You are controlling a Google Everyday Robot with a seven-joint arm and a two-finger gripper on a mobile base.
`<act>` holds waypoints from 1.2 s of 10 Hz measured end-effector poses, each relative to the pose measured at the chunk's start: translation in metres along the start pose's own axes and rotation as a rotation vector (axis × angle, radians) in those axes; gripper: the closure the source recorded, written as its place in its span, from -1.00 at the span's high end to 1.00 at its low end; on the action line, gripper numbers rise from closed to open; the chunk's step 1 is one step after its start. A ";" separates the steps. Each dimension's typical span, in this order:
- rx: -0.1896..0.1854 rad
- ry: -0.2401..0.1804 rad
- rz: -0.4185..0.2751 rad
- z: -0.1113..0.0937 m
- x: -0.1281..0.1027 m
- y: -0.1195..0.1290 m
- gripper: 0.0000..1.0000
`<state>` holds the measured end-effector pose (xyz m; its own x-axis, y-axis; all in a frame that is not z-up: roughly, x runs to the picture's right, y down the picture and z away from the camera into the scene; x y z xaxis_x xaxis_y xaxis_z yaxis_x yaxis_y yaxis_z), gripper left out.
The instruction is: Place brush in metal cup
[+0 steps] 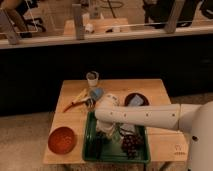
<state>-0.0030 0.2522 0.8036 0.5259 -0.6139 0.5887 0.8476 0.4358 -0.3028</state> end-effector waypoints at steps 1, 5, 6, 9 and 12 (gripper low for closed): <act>0.003 -0.011 0.019 -0.001 0.001 0.001 -0.51; 0.038 0.021 0.049 -0.053 -0.005 -0.007 -0.62; 0.052 0.042 0.049 -0.075 -0.008 -0.011 -0.62; 0.099 0.109 0.035 -0.133 -0.016 -0.027 -0.62; 0.140 0.157 -0.022 -0.158 -0.024 -0.075 -0.62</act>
<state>-0.0681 0.1305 0.6937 0.5209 -0.7150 0.4664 0.8469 0.5014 -0.1772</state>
